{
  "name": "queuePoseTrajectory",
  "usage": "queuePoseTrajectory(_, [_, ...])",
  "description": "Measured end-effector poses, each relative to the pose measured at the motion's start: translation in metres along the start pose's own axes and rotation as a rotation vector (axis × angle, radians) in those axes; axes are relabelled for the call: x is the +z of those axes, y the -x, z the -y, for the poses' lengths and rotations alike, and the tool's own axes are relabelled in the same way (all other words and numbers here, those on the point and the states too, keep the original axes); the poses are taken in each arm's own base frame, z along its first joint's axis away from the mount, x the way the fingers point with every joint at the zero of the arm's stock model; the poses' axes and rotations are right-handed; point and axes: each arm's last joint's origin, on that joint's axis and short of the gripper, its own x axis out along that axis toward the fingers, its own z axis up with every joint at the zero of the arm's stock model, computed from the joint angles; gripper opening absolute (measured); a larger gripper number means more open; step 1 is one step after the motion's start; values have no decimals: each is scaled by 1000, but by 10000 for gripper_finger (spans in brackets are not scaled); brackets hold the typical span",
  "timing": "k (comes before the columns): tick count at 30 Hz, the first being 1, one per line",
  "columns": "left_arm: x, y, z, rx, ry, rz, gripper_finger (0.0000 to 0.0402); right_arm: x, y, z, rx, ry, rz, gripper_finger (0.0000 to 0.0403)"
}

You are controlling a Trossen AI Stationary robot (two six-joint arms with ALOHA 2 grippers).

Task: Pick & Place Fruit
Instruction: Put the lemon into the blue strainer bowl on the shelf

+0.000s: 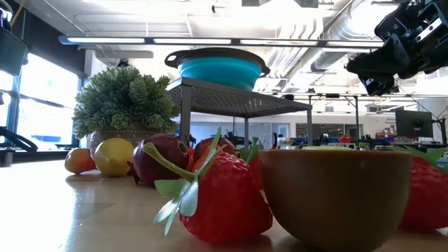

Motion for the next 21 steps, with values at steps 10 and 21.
queuePoseTrajectory(10, [0,0,0,-1,3,0,223,0,0,0,0,0,0,2])
queuePoseTrajectory(21, [0,0,0,-1,2,1,223,0,0,0,0,0,0,2])
